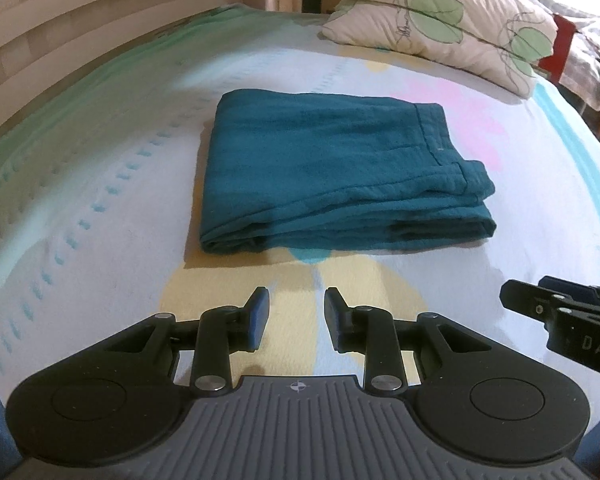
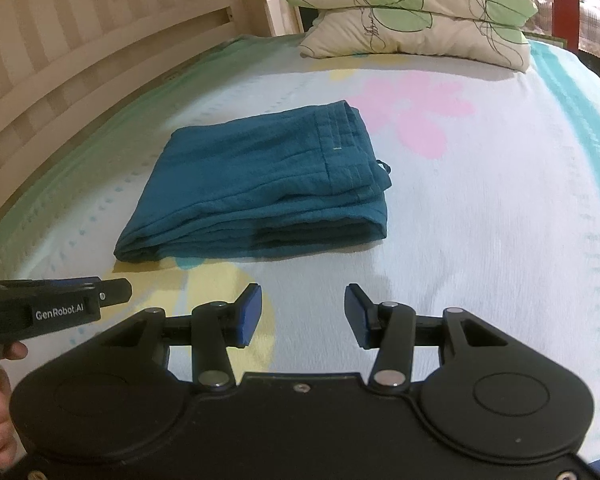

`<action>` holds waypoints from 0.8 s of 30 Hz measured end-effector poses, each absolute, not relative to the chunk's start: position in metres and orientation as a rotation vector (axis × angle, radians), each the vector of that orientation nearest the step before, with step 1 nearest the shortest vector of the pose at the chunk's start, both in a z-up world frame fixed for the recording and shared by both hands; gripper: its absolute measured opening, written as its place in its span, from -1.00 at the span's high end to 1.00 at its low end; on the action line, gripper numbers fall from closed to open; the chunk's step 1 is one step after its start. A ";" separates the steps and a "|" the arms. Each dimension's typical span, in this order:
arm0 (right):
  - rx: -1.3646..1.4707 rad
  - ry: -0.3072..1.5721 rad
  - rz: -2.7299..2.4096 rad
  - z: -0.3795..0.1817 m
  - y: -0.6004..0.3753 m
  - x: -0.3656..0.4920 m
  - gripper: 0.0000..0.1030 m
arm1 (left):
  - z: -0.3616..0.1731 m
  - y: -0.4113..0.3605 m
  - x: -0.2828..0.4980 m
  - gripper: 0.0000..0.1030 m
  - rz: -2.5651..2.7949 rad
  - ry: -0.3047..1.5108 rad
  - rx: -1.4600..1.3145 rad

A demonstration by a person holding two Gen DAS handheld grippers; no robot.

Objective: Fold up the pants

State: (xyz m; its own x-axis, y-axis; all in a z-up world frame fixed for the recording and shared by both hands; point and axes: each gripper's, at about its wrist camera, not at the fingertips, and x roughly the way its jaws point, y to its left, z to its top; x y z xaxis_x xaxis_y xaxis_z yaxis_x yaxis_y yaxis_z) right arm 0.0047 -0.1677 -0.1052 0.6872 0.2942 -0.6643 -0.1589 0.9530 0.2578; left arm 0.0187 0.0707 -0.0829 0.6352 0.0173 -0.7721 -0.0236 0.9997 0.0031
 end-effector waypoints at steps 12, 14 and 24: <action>0.210 0.786 0.249 -0.106 -0.168 0.005 -0.07 | -0.084 0.070 0.020 0.42 0.020 0.890 0.003; 0.213 0.788 0.249 -0.106 -0.169 0.006 -0.07 | -0.084 0.070 0.019 0.42 0.018 0.890 0.006; 0.222 0.792 0.250 -0.107 -0.171 0.006 -0.07 | -0.084 0.069 0.019 0.42 0.020 0.889 0.007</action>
State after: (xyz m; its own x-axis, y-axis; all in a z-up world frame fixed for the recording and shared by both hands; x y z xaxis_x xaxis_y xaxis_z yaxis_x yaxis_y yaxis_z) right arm 0.0064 -0.1709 -0.1069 0.6757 0.3030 -0.6721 -0.1380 0.9475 0.2885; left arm 0.0193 0.0694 -0.0837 0.6300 0.0207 -0.7763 -0.0148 0.9998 0.0147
